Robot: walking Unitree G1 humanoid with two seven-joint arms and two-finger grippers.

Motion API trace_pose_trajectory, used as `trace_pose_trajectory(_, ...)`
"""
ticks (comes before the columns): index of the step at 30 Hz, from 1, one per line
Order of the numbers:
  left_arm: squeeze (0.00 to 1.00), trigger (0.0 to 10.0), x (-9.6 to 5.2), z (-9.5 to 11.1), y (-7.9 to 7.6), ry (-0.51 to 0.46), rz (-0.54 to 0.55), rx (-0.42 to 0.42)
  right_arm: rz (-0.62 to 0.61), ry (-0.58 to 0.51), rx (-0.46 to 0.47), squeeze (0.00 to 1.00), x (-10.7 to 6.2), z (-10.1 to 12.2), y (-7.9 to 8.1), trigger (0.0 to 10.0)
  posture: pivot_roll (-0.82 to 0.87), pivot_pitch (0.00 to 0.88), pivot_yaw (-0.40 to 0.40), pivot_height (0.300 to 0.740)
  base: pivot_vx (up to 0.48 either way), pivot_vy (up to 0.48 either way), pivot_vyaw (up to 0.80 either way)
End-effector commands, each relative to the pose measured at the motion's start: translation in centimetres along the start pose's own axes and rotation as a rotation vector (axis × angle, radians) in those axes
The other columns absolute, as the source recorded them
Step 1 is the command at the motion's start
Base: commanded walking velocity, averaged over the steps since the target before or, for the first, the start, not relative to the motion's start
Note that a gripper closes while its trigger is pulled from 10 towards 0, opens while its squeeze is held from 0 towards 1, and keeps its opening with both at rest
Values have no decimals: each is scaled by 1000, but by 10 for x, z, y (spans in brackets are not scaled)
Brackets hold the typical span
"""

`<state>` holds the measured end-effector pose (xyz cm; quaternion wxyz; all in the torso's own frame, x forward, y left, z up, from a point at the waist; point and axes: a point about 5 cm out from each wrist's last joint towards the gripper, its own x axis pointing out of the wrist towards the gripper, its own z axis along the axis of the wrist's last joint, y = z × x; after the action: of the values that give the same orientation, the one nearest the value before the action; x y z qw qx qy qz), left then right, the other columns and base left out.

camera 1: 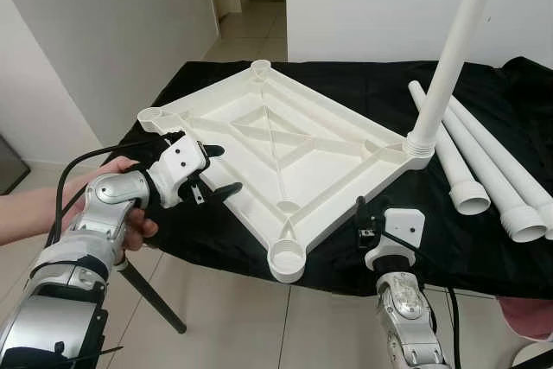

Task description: Building children table

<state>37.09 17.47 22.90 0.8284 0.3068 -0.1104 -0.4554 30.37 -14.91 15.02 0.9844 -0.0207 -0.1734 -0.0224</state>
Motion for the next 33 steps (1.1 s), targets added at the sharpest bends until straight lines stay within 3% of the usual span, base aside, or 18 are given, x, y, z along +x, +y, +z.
trace_pose_trajectory(1,0,10000,-7,-4,3,32,17,-3,4,4,10,0,-1,-2,3,10000,85,140,133,740,0,0,0)
trace_pose_trajectory(28,0,10000,-9,-5,3,31,21,-4,11,4,16,0,-1,-3,4,10000,90,136,130,740,0,0,0)
trace_pose_trajectory(29,0,0,-10,-4,4,17,22,-17,11,4,16,0,0,-3,4,10000,88,136,132,740,0,0,0)
trace_pose_trajectory(33,0,0,-10,-2,3,-9,13,-23,10,3,16,0,0,-3,4,10000,89,137,132,740,0,0,0)
